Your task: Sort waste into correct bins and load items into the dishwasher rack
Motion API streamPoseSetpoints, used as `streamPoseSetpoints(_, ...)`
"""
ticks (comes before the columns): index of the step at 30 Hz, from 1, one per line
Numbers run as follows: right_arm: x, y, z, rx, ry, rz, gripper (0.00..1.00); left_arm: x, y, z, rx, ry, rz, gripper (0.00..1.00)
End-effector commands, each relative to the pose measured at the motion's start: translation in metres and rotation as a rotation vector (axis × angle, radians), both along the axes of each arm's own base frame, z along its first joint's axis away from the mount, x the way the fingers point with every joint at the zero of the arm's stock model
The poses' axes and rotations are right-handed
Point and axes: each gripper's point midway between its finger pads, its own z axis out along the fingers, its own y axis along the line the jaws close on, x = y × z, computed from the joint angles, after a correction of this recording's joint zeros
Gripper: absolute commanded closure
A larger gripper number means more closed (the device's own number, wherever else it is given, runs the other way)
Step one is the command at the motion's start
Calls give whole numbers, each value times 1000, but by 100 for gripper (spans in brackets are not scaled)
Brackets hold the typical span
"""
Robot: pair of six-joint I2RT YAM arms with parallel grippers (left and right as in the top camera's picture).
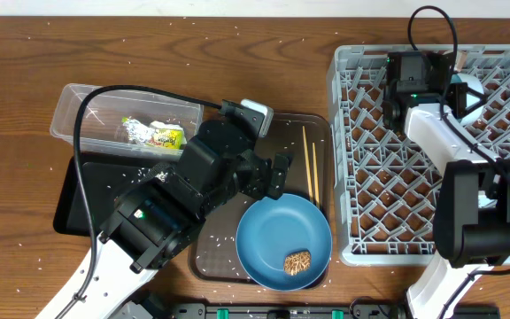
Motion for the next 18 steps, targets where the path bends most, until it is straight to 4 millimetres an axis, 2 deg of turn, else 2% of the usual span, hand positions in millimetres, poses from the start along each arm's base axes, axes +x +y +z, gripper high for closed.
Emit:
streamPoseSetpoints(1, 6, 17, -9, -13, 57, 40, 95, -2, 1, 9, -13, -18, -1, 6)
streamPoseSetpoints(3, 7, 21, -9, -14, 63, 51, 94, -2, 1, 9, -13, -18, -2, 6)
streamPoseSetpoints(5, 6, 26, -8, -28, 80, 57, 88, -2, 1, 9, -13, -18, -2, 5)
streamPoseSetpoints(11, 3, 43, -8, -61, 146, 86, 46, -2, 1, 9, -13, -18, -2, 5)
streamPoseSetpoints(13, 2, 45, -8, -63, 157, 91, 35, -2, 1, 9, -13, -18, -2, 5)
streamPoseSetpoints(16, 1, 48, -10, -64, 179, 101, 26, -2, 1, 9, -12, -18, -2, 5)
streamPoseSetpoints(18, 1, 48, -11, -57, 188, 107, 24, -2, 1, 9, -12, -18, -2, 5)
